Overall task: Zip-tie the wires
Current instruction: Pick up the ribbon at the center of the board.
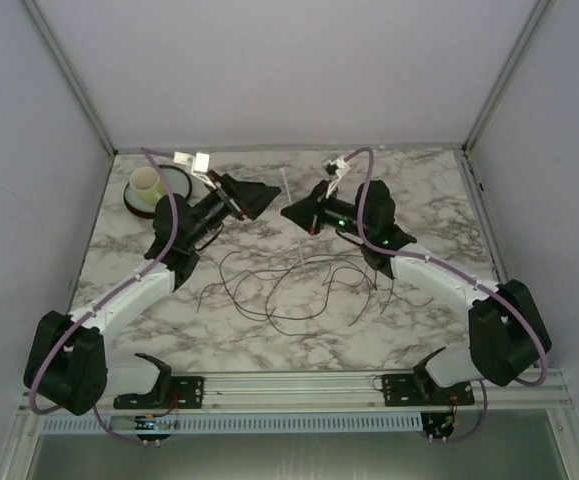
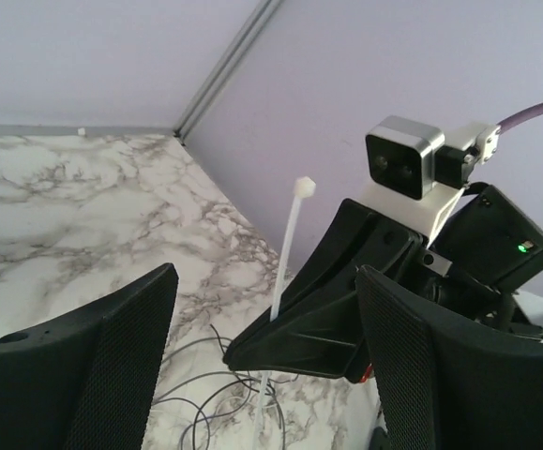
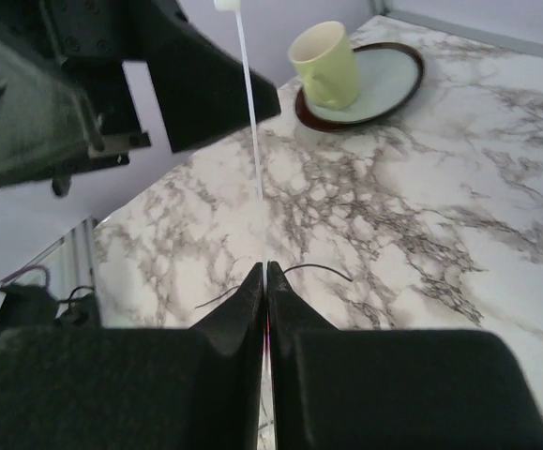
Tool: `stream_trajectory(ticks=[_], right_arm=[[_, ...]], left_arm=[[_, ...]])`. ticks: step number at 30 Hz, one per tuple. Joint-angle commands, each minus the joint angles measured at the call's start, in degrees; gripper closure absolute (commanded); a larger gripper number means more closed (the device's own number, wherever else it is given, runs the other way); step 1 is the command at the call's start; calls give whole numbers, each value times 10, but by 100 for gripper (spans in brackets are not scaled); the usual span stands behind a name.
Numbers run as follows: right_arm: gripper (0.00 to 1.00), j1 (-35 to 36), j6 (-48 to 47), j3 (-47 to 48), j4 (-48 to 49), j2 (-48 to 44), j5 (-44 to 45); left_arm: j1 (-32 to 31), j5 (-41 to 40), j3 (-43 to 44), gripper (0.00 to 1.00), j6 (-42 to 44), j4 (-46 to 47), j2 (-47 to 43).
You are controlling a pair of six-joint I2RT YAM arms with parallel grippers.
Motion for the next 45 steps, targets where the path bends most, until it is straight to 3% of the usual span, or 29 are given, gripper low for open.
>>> stream_trajectory(ticks=[1, 6, 15, 45], right_arm=[[100, 39, -49, 38, -64, -35, 142], [100, 88, -121, 44, -125, -57, 332], [100, 155, -209, 78, -170, -37, 485], [100, 211, -263, 112, -199, -4, 554]], left_arm=[[-24, -29, 13, 24, 24, 29, 6], [-49, -126, 2, 28, 67, -24, -27], [-87, -196, -4, 36, 76, -25, -42], [-144, -305, 95, 57, 123, -113, 34]])
